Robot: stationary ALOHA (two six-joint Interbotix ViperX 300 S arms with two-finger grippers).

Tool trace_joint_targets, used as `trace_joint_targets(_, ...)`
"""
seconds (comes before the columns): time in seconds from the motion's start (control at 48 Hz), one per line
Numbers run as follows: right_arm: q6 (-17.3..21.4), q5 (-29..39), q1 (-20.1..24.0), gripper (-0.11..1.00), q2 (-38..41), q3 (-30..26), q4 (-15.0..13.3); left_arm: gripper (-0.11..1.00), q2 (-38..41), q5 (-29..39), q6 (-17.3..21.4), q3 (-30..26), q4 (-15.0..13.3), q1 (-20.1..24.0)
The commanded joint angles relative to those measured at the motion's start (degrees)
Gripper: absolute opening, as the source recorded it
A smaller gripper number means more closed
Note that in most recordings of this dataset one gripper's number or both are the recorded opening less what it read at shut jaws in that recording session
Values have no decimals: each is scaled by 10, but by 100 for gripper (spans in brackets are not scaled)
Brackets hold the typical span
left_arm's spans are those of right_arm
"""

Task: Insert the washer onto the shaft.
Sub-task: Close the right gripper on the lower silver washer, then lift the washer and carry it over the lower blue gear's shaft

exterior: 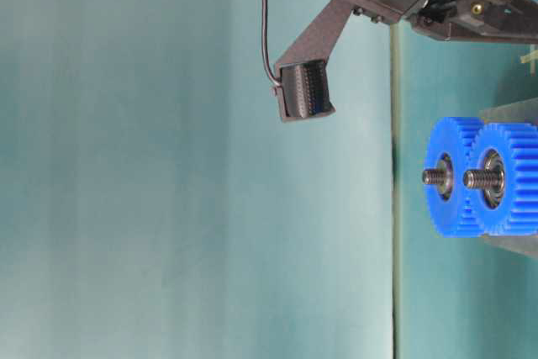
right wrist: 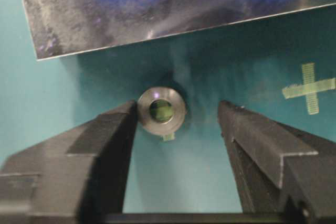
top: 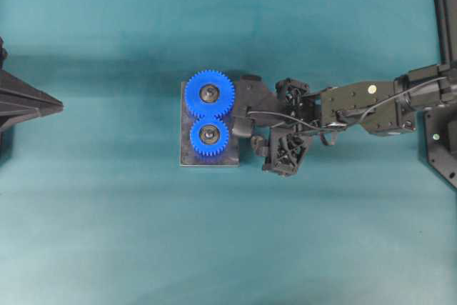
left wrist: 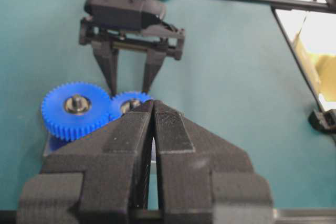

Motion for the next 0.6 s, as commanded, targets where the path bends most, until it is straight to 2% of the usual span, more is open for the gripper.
trace_joint_targets(0.0,8,16,20,58,10,-6,2,7,3,-6,1,-15,2,2)
trace_joint_targets(0.104,8,27,29,48,11,-13,2,7,3,-7,1,-15,2,1)
trace_joint_targets(0.333,19,46,44,48,5,-23,4,7,3,-12,-1,-15,2,1)
trace_joint_targets(0.458,25,76,46,47,-13,-47,4,7,3,-17,-3,-15,2,1)
trace_joint_targets(0.541,25,103,46,30,-33,-66,3,7,3,-18,-4,-15,2,1)
trace_joint_targets(0.583,24,120,45,30,-45,-80,2,7,3,-18,-4,-15,2,1)
